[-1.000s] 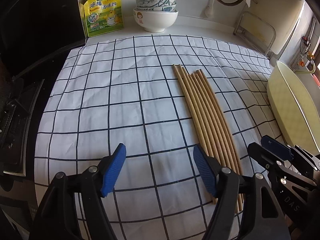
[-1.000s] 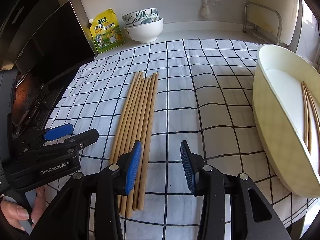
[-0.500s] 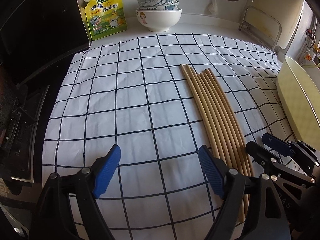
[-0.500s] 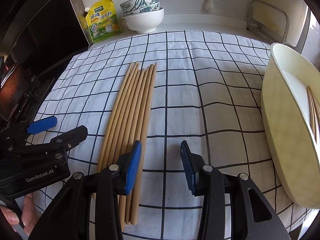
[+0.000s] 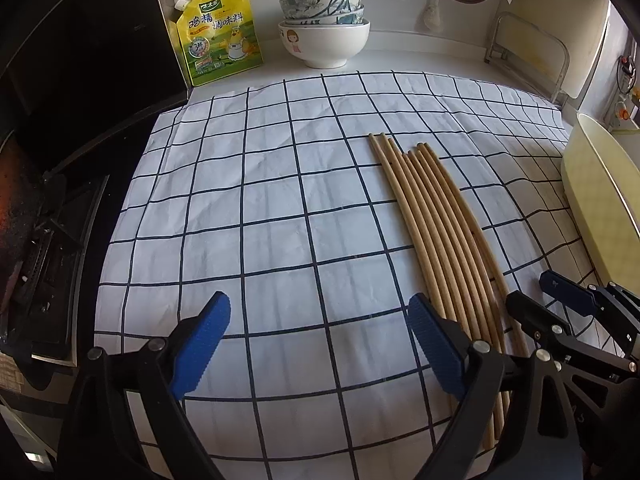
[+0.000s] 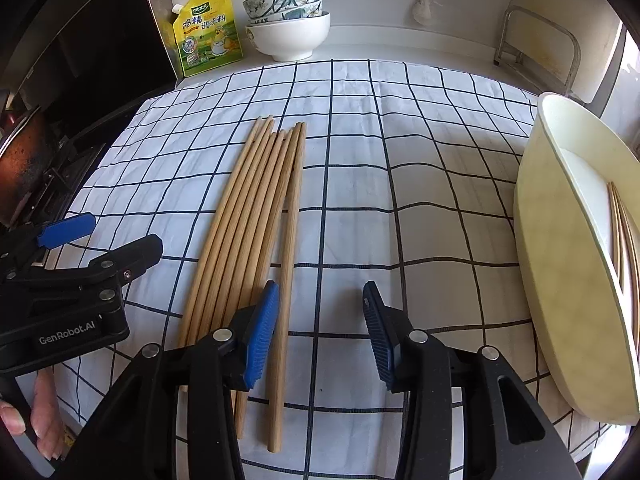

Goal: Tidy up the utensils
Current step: 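Close the right gripper on one chopstick while the left gripper grasps another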

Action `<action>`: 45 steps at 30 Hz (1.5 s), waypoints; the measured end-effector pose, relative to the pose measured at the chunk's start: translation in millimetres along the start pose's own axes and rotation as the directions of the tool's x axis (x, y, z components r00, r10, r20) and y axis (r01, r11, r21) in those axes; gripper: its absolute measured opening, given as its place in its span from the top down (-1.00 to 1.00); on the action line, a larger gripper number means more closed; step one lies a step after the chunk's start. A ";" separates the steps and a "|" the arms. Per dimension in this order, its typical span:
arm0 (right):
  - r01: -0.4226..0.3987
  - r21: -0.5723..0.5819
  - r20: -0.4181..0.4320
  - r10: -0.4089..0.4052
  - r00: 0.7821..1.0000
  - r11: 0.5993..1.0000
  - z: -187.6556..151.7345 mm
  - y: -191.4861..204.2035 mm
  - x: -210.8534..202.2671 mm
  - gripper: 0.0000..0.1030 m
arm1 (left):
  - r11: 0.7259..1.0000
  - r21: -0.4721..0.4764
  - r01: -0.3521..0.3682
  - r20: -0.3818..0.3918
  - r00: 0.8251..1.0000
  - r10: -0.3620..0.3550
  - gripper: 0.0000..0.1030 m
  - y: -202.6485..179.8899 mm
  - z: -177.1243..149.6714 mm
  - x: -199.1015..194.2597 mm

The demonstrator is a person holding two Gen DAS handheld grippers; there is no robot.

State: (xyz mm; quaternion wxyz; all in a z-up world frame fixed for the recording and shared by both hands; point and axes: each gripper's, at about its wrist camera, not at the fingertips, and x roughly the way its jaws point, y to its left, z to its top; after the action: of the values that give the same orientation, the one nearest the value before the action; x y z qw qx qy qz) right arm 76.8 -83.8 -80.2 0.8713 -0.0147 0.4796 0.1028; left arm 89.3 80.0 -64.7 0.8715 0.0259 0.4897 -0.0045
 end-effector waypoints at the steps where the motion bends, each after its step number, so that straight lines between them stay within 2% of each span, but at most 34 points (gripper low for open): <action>1: 0.000 0.010 0.002 0.000 1.000 1.000 -0.2 -2.5 -0.5 0.20 | 1.000 -0.002 0.000 -0.003 1.000 0.000 -0.73 -1.1 0.1 0.8; 5: 0.012 0.038 0.007 -0.012 1.000 0.999 -4.5 -12.0 -2.8 0.20 | 1.000 -0.009 -0.013 -0.016 1.000 0.013 -0.73 -4.7 1.0 6.4; 10: 0.024 0.049 0.014 -0.025 1.000 0.999 -10.3 -17.0 -6.9 0.20 | 0.999 -0.036 0.010 -0.035 0.999 -0.011 -0.73 -6.1 1.7 10.7; 15: -0.013 0.048 0.026 0.011 1.000 0.999 -12.4 -18.0 -10.1 0.20 | 1.000 -0.019 0.020 -0.050 0.999 -0.021 -0.73 -14.0 0.5 14.2; 24: -0.017 0.053 0.032 0.015 0.999 0.998 -12.2 -20.4 -10.1 0.20 | 0.999 0.000 0.036 -0.049 0.998 -0.036 -0.73 -24.3 0.5 15.0; 26: -0.018 0.055 0.030 0.016 0.999 0.998 -12.3 -21.0 -9.5 0.20 | 0.999 0.002 0.034 -0.048 0.998 -0.034 -0.73 -24.2 0.1 15.5; 29: -0.016 0.050 0.031 0.014 0.999 0.999 -12.6 -19.8 -9.3 0.20 | 1.000 0.004 0.006 -0.045 0.999 -0.006 -0.86 -21.5 -1.6 16.4; 32: -0.016 0.050 0.031 0.014 0.999 0.999 -13.0 -19.7 -9.2 0.20 | 1.000 0.006 -0.009 -0.076 0.997 0.009 -0.89 -17.4 -4.4 22.7; 39: -0.007 0.029 0.029 0.007 1.000 1.000 -8.2 -14.4 -4.4 0.20 | 1.000 -0.024 -0.012 -0.068 0.998 0.010 -0.89 -4.3 -3.7 24.4; 45: 0.043 -0.035 0.032 -0.042 0.999 0.998 -0.7 -2.7 4.9 0.20 | 0.999 -0.021 -0.029 -0.044 0.999 0.028 -0.89 -9.0 7.6 30.3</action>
State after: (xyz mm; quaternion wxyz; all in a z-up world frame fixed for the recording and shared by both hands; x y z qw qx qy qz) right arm 79.2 -85.7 -84.9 0.8802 -0.0388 0.4638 0.0930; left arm 111.2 71.2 -86.9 0.8607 0.0237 0.5084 0.0136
